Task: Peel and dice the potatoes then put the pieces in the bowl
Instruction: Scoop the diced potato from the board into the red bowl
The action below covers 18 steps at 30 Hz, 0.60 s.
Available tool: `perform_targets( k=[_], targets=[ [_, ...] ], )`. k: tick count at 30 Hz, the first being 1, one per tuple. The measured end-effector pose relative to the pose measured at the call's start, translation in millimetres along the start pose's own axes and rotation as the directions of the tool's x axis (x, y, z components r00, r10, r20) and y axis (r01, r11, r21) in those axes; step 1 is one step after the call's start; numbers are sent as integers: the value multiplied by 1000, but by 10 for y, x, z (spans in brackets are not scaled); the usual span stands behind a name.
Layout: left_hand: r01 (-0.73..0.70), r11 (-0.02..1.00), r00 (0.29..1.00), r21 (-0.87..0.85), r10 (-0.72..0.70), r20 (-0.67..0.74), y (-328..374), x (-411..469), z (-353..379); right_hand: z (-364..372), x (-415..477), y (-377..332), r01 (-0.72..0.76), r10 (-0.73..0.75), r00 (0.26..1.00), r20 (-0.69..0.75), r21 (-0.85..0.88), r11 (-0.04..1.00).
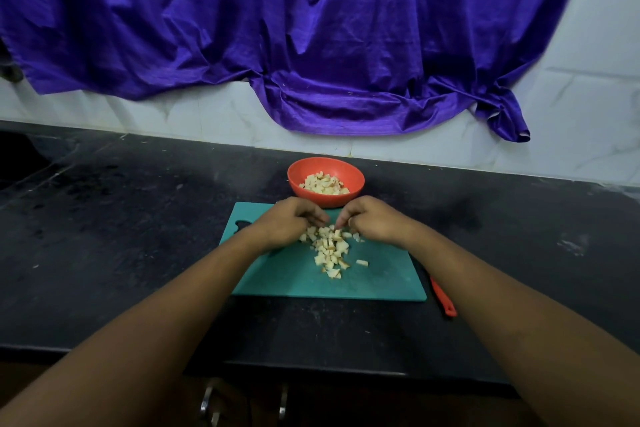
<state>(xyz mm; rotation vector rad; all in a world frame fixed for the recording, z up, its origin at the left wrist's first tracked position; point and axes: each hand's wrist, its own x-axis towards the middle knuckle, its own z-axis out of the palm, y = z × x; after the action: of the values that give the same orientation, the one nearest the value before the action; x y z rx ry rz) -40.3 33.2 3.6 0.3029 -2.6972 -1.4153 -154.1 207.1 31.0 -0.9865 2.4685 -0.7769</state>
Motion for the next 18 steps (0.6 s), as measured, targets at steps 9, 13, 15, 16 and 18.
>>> perform_targets(
  k=[9, 13, 15, 16, 18],
  targets=[
    [126, 938, 992, 322, -126, -21, 152, -27, 36, 176, 23, -25, -124, 111, 990, -89, -158, 980],
    [77, 980, 995, 182, -86, 47, 216, -63, 102, 248, -9, -161, -74, 75, 997, 10, -108, 991],
    [76, 994, 995, 75, -81, 59, 207, -116, 48, 177, -70, -112, -94, 93, 994, 62, 11, 995],
    [75, 997, 995, 17, -76, 67, 199, -156, 7, 123, -110, -79, -101, 95, 992, 83, 80, 992],
    [69, 995, 994, -67, -63, 85, 187, -236, -76, 10, -186, -11, -91, 73, 993, 95, 205, 974]
  ],
)
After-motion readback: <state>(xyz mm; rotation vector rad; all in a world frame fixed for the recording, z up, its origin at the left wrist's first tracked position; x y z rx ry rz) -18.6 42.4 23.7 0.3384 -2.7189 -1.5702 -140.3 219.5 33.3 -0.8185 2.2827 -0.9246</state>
